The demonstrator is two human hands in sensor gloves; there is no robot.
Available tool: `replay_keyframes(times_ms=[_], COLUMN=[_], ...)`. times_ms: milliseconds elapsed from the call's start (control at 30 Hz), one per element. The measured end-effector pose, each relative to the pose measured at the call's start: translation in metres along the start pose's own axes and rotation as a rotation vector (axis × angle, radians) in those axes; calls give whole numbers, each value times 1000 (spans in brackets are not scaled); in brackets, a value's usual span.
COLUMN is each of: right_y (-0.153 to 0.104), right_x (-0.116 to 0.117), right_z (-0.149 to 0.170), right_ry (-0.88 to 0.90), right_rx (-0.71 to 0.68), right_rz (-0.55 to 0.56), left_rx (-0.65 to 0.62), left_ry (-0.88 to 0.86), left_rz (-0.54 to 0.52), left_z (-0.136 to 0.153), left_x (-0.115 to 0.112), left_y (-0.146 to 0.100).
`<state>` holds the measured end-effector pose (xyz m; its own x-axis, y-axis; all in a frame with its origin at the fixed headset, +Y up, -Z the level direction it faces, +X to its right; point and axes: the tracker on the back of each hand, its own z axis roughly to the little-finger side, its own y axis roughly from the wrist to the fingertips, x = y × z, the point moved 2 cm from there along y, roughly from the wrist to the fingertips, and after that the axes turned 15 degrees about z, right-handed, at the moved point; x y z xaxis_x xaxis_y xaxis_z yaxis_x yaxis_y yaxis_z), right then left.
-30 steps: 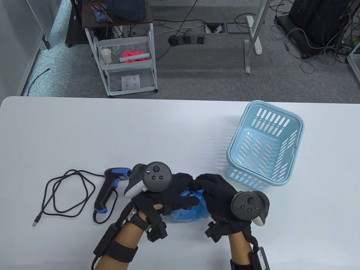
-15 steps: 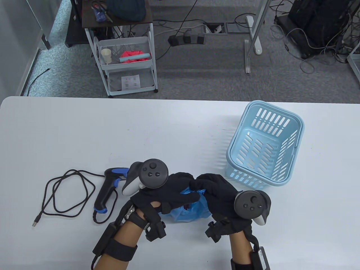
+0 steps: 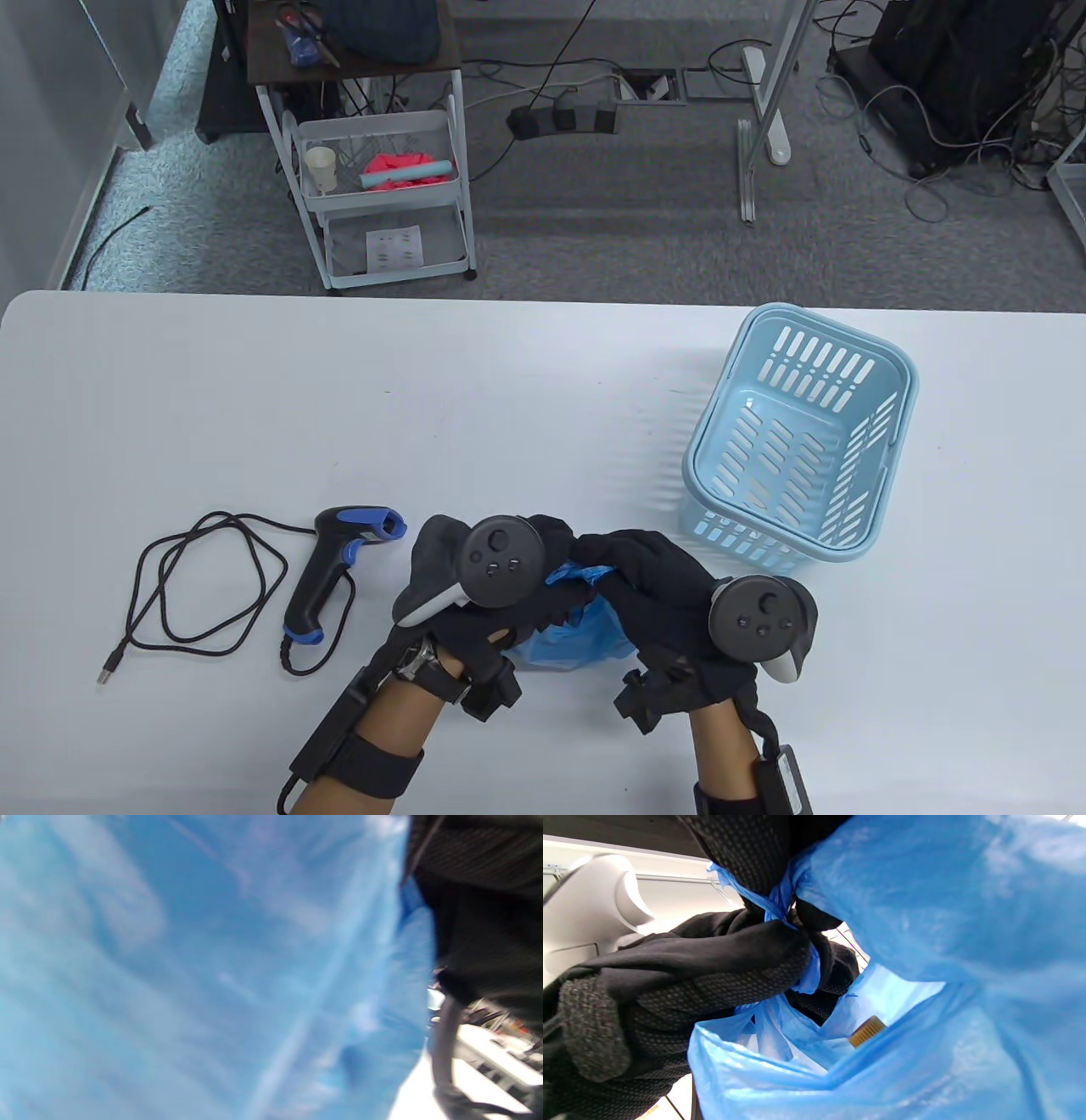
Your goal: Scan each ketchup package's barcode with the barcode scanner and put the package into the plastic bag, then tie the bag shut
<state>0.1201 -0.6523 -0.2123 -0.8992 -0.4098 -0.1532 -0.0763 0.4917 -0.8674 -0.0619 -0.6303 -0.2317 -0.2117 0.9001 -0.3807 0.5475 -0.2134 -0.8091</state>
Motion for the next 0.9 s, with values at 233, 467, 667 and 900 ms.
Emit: replay_keyframes(times_ms=[233,467,667,900], right_y=[0,1,1,1], right_x=[0,0,1,0], right_z=[0,0,0,3], right_ry=[3,20,21,-8], right_rx=[-19,-34,-39,-19], right_rz=[-17,-61,-86,-67], left_rx=[115,158,91,0], left_ry=[256,266,4,-251], left_rz=[-77,-61,17,65], left_z=[-9,-4,6,17], left_x=[2,2,1,1], left_y=[1,4,6,4])
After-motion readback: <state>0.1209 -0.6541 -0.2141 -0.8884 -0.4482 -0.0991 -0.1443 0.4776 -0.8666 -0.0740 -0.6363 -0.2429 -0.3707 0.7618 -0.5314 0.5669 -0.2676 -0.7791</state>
